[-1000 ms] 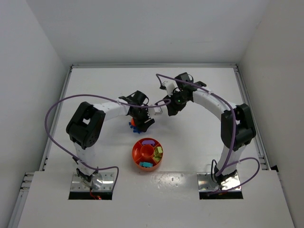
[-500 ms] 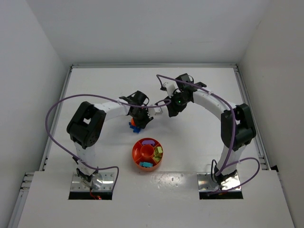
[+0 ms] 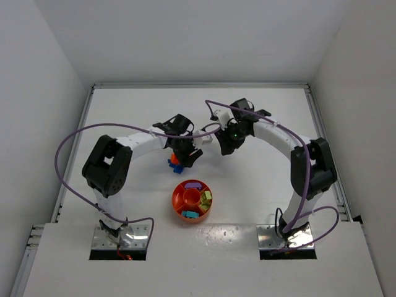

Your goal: Sort the legos into containers by color

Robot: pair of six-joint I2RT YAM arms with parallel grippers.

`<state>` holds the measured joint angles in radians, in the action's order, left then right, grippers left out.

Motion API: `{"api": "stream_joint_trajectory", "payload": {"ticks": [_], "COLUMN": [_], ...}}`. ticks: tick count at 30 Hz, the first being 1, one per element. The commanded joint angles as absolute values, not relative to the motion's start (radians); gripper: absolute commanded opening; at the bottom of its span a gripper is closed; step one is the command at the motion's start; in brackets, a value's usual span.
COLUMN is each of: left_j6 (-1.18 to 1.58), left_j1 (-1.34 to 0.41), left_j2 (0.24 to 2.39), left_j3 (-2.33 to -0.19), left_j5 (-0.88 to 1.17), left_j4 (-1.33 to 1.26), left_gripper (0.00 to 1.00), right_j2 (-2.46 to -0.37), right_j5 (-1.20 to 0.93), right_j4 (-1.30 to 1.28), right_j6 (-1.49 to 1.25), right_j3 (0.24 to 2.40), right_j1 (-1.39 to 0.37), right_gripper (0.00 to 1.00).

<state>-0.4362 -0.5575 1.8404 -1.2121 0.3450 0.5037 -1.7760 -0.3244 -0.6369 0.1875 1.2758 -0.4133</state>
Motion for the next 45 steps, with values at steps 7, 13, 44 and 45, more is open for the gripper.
{"api": "stream_joint_trajectory", "payload": {"ticks": [7,13,44,45], "left_j6": [-0.313,-0.264,-0.193,-0.193], "left_j1": [-0.578,-0.578,-0.615,-0.615], "left_j2": [1.758,1.758,1.87,1.87], "left_j3": [-1.227,-1.218,-1.246,-1.246], "left_j5": [0.21,0.15,0.181,0.181], "left_j4": [0.541,0.577,0.603,0.603], "left_gripper": [0.54,0.54,0.56,0.55], "right_j2": [-1.73,-1.73,-1.721,-1.721], "right_j5": [-0.367,-0.367,-0.376,-0.376], "right_j4": [-0.621,-0.621,-0.63,-0.63], "right_j6": [0.201,0.201,0.21,0.21], "right_j3": [1.266,1.266,1.247,1.247], "right_j1": [-0.407,-0.407,-0.407,-0.407], "right_gripper": [0.47,0.47,0.47,0.47]}}
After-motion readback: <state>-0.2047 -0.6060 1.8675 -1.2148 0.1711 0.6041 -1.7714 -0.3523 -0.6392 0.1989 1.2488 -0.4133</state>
